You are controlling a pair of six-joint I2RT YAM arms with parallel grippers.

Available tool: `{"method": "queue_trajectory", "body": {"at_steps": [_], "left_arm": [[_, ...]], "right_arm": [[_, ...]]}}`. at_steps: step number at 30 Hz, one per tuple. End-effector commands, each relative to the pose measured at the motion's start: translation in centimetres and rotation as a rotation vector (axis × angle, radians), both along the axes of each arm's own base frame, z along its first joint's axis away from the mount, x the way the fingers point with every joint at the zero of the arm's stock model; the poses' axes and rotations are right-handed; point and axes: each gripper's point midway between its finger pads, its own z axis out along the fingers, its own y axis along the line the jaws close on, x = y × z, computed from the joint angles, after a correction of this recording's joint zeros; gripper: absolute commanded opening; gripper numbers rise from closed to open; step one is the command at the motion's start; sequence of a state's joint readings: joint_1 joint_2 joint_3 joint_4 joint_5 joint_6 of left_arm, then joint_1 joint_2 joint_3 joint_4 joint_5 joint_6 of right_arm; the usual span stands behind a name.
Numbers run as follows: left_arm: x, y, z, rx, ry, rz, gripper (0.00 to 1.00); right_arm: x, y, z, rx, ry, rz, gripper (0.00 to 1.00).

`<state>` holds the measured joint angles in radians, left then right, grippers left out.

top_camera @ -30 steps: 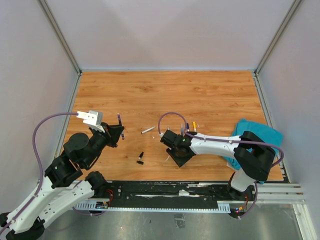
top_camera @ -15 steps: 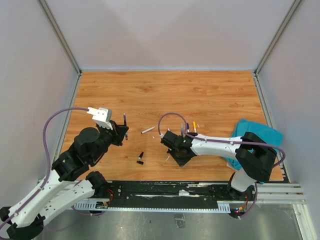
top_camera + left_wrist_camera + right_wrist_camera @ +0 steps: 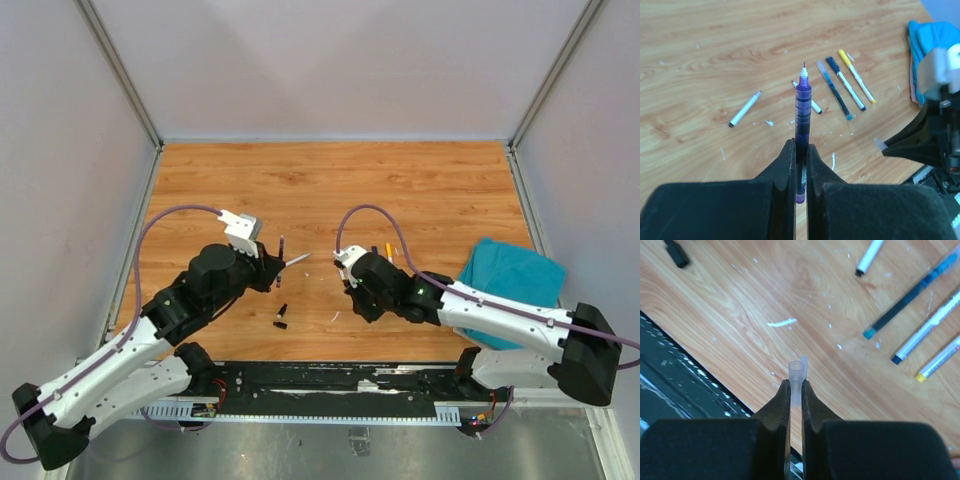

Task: Insert the pens into the pen caps
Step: Pick up the pen cap from the center of the board.

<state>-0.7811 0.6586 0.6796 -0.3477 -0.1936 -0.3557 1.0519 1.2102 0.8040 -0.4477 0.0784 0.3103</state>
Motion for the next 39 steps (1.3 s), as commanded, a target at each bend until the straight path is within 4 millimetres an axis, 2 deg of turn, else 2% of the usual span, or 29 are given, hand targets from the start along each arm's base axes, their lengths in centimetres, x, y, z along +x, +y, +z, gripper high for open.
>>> {"method": "queue_trajectory", "body": {"at_steps": [1, 5, 11, 21, 25, 32, 39], "left_arm": [[0.2, -2.8, 0.3, -0.092, -0.008, -0.084, 0.0], [0.1, -4.5, -0.2, -0.116, 0.002, -0.123, 0.0], [-1.2, -7.4, -0.9, -0.133, 0.007, -0.187, 0.01], [-2.9, -8.7, -1.7, -0.207, 0.001, -0.29, 0.0], [-4.0, -9.8, -1.1, -0.236, -0.029, -0.361, 0.0], [-6.2, -11.8, -0.3, -0.287, -0.066, -0.488, 0.0], [-7.3, -13.0, 0.1, -0.315, -0.075, -0.566, 0.0]], "right_arm": [[1.1, 1.2, 1.9, 0.13, -0.037, -0.005, 0.01], [1.9, 1.6, 3.5, 0.239, -0.013, -0.057, 0.01], [3.3, 2.4, 6.7, 0.496, -0.032, -0.131, 0.01], [3.2, 2.1, 10.9, 0.743, -0.133, -0.15, 0.01], [3.0, 1.8, 13.0, 0.861, -0.198, -0.144, 0.01], [3.7, 0.8, 17.3, 1.041, -0.297, -0.207, 0.01], [4.3, 0.4, 19.6, 1.13, -0.331, -0.252, 0.01]]}}
